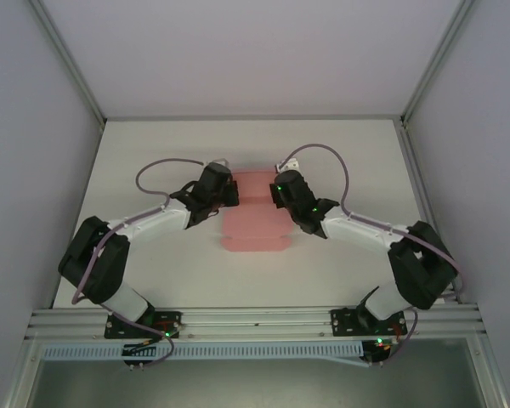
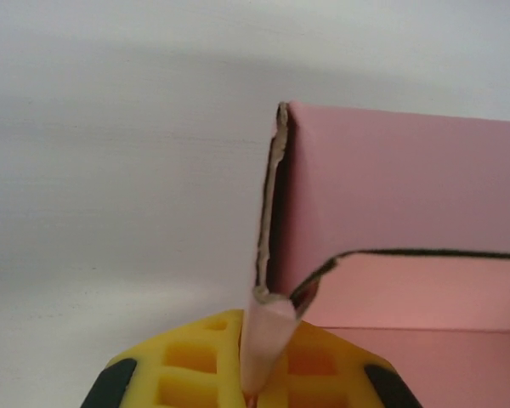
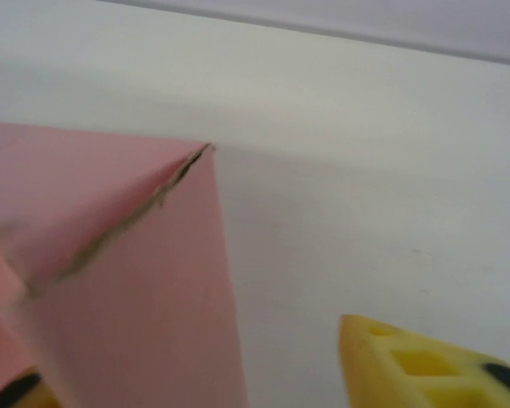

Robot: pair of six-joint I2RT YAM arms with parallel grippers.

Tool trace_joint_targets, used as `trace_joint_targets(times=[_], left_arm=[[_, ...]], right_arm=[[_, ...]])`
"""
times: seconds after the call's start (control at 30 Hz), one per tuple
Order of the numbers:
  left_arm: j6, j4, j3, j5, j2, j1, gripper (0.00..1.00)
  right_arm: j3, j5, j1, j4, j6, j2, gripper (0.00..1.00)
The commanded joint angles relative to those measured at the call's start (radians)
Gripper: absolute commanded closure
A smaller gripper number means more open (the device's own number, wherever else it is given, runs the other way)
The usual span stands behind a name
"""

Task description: Assemble paper box

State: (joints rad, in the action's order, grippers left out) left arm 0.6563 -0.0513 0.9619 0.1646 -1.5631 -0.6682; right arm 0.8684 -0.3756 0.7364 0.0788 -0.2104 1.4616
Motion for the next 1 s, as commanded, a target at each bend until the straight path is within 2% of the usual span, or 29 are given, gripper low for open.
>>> trace_joint_targets(times=[0.0,0.07,0.17,0.3,0.43,0.57,0.7,0.77,0.8,0.9,0.97], left_arm=[[-0.011,-0.032,-0.03,0.084,0.039,0.039,1.0],[-0.023,-0.014,-0.041,0.074,0.054,0.039,1.0],[-0.053,0.003,-0.05,0.055,0.074,0.039,1.0],[-0.079,0.024,-0.061,0.047,0.109,0.041,1.0],[-0.133,0.041,-0.061,0.025,0.137,0.04,1.0],[-0.26,0.035,-0.035,-0.017,0.15,0.042,1.0],[-0.49,-0.037,0.036,-0.107,0.145,0.052,1.0],[-0.612,-0.127,0.094,-0.163,0.128,0.061,1.0],[-0.684,-0.197,0.132,-0.229,0.114,0.067,1.0],[-0.946,-0.359,0.19,-0.412,0.09,0.063,1.0],[-1.124,-0.454,0.208,-0.434,0.073,0.046,1.0]], right_arm=[[-0.054,0.259,-0.016,0.117,0.037,-0.107,0.33],[-0.086,0.394,-0.016,0.154,0.063,-0.149,0.01],[-0.123,0.49,-0.016,0.194,0.051,-0.205,0.0],[-0.175,0.455,-0.016,0.241,0.017,-0.296,0.0],[-0.232,0.313,-0.017,0.246,-0.063,-0.404,0.0],[-0.319,0.143,-0.019,0.251,-0.173,-0.529,0.0],[-0.383,0.011,-0.024,0.19,-0.261,-0.642,0.0],[-0.394,-0.024,-0.025,0.136,-0.263,-0.688,0.0],[-0.397,-0.054,-0.027,0.098,-0.271,-0.711,0.0],[-0.396,-0.098,-0.031,0.0,-0.283,-0.764,0.0],[-0.393,-0.106,-0.036,-0.056,-0.284,-0.792,0.0]])
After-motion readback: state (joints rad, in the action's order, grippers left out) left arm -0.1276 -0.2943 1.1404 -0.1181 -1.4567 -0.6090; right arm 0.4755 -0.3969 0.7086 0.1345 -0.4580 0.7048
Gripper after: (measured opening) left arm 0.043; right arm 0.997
